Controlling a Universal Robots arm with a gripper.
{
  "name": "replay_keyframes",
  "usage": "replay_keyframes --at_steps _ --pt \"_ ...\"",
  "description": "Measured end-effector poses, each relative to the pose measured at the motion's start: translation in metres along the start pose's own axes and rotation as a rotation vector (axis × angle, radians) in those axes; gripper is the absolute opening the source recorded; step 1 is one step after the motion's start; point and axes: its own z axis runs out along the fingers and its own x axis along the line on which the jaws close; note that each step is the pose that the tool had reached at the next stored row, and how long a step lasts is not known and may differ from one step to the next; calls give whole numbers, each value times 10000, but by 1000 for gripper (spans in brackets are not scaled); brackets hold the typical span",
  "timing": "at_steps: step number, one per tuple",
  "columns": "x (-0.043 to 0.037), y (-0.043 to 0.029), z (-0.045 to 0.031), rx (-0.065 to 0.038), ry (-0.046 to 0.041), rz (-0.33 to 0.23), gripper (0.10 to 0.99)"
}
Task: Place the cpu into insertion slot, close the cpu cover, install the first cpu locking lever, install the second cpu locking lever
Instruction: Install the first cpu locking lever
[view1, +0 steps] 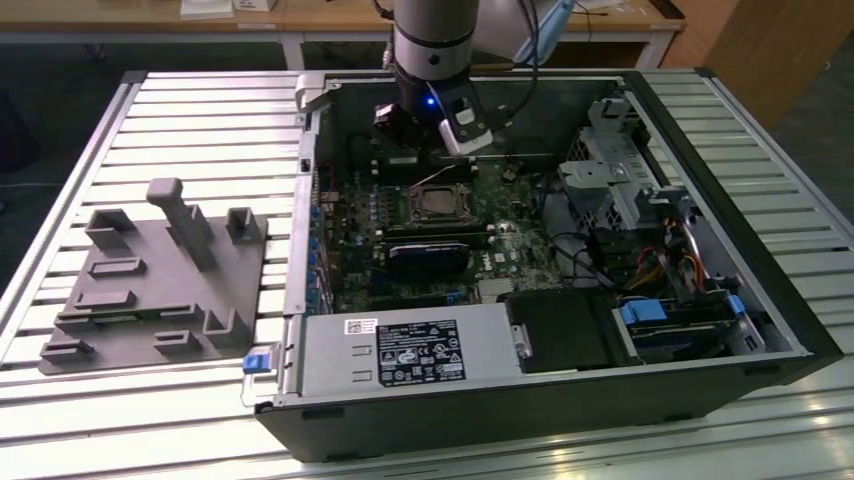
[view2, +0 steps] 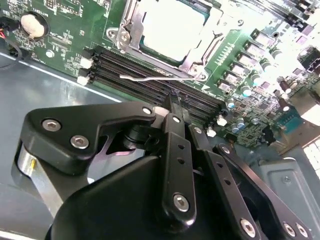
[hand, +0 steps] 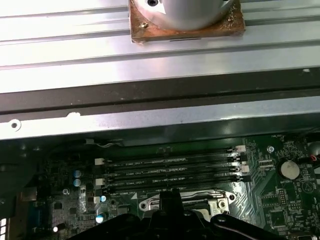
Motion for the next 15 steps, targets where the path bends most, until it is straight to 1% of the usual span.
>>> replay_keyframes --at_steps 1,2,3,5,7,9,11,15 --pt "0 0 0 3 -4 -4 106" --pt "0 0 4 19 -39 -13 106" --pt "4 -1 6 54 -111 -31 106" --pt "13 -4 10 114 -281 -71 106" --pt "21 -6 14 167 -477 -119 106" --pt "28 -8 20 191 -673 -165 106" --pt "34 -10 27 197 -859 -208 106" --pt "44 -16 46 162 -1235 -294 106"
